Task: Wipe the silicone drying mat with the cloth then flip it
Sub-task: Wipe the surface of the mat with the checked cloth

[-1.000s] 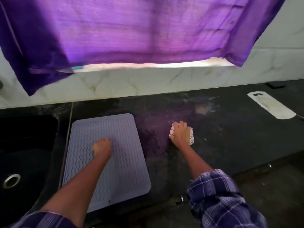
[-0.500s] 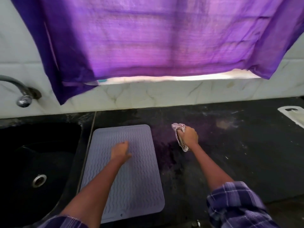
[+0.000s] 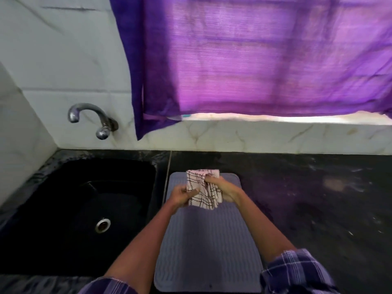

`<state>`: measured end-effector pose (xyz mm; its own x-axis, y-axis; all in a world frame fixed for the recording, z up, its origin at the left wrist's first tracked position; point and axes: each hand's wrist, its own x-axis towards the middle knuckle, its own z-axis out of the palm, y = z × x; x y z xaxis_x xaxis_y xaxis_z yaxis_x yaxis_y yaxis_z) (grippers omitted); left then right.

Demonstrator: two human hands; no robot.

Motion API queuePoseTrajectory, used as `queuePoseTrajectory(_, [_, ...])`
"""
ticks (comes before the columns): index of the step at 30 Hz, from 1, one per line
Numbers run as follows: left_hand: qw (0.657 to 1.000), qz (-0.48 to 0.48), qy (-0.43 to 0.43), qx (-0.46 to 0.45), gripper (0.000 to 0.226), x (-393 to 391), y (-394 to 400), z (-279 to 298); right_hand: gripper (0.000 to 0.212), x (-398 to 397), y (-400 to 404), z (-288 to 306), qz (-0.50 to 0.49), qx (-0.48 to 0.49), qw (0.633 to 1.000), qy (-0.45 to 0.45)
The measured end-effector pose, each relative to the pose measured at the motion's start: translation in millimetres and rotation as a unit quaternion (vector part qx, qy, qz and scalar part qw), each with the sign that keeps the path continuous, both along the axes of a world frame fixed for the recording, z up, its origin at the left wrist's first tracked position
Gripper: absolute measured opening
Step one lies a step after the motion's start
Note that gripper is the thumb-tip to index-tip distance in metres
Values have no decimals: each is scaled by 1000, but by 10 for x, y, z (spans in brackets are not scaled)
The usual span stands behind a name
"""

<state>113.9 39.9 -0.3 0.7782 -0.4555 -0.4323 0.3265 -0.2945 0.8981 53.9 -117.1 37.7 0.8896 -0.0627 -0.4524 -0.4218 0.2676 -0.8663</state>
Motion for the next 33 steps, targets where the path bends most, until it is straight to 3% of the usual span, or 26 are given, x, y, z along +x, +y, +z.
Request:
queuePoseTrajectory(5, [1000, -1, 7, 29, 32, 193, 242, -223, 55, 130, 314, -369, -83, 190, 978, -4])
queuePoseTrajectory(7, [998, -9, -18, 53, 35, 299, 270, -270, 58, 230, 425, -418, -80, 187, 979, 8])
queuePoseTrajectory(10, [983, -90, -86, 132, 39, 502, 301, -328, 39, 436, 593, -417, -97, -52, 991, 78])
queuePoseTrajectory(14, [952, -181, -161, 185, 41, 752, 390, -396, 32, 661, 719, -387, -130, -303, 942, 64])
queuePoseTrajectory(17, [915, -174, -261, 252, 32, 979, 525, -443, 26, 769, 631, -354, -73, -502, 861, 24])
queuePoseTrajectory(19, [864, -202, -337, 315, 48, 1160, 551, -473, 23, 896, 561, -380, -31, -616, 787, 18])
queuePoseTrajectory(23, [807, -284, -352, 380, 117, 1435, 408, -487, 23, 1303, 515, -605, 19, -726, 686, -36])
queuePoseTrajectory(27, [736, -316, -403, 444, 140, 1525, 338, -567, 25, 1564, 666, -932, 61, -781, 619, -59])
queuePoseTrajectory(28, [725, -315, -411, 455, 142, 1539, 328, -586, 24, 1584, 688, -1016, 51, -786, 613, -62])
queuePoseTrajectory(30, [715, -308, -419, 468, 143, 1549, 313, -582, 27, 1577, 698, -1090, 58, -768, 636, -43])
queuePoseTrajectory(33, [716, -313, -401, 478, 142, 1537, 297, -536, 27, 1502, 618, -1112, 75, -751, 655, -33])
